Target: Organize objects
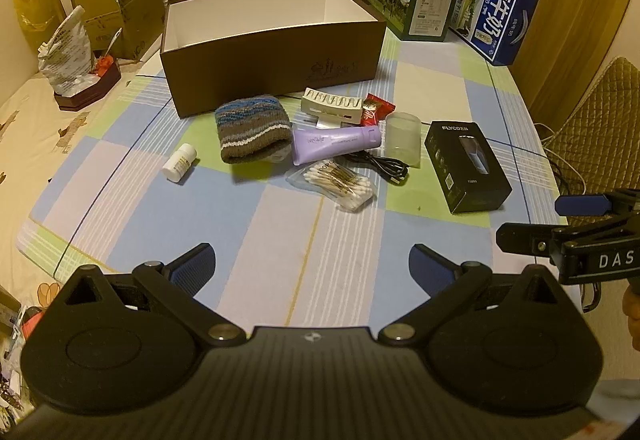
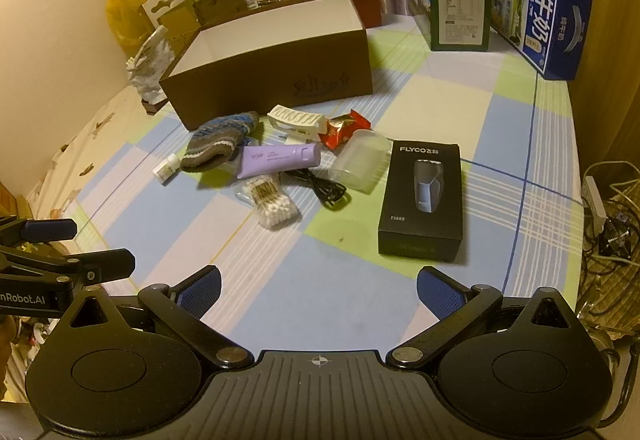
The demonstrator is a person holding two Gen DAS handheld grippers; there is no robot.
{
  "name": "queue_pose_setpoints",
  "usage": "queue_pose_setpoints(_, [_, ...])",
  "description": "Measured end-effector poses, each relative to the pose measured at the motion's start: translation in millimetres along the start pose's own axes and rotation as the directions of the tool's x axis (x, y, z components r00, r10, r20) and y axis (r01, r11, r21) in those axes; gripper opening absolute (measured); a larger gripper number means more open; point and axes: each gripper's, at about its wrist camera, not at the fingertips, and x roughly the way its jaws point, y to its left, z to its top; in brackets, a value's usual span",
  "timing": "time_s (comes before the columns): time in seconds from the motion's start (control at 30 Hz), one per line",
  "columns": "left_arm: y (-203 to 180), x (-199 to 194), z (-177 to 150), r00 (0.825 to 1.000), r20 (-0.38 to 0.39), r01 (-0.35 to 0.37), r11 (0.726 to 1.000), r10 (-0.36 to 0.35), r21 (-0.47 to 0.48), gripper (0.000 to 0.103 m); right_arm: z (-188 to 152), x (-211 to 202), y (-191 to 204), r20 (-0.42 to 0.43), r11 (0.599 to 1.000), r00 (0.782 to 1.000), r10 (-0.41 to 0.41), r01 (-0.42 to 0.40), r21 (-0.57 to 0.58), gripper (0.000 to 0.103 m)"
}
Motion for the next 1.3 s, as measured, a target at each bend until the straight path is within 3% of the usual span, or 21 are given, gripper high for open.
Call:
queue_pose_setpoints(0.97, [15.1, 26.3, 31.4, 1.0, -0.016, -0.002, 1.0, 0.002, 0.009, 0.102, 24.1, 25.7, -9.7, -0.01, 0.998, 1.0, -0.019, 0.019, 0.058, 0.101])
queue_pose_setpoints(1.3, [35.6, 41.9, 39.3, 0.999, -0.024, -0.025, 1.0, 0.025, -0.01, 0.102, 33.0, 43.8, -24.3, 0.008, 0.993, 0.997, -0.074, 0.073, 0.095, 0.101])
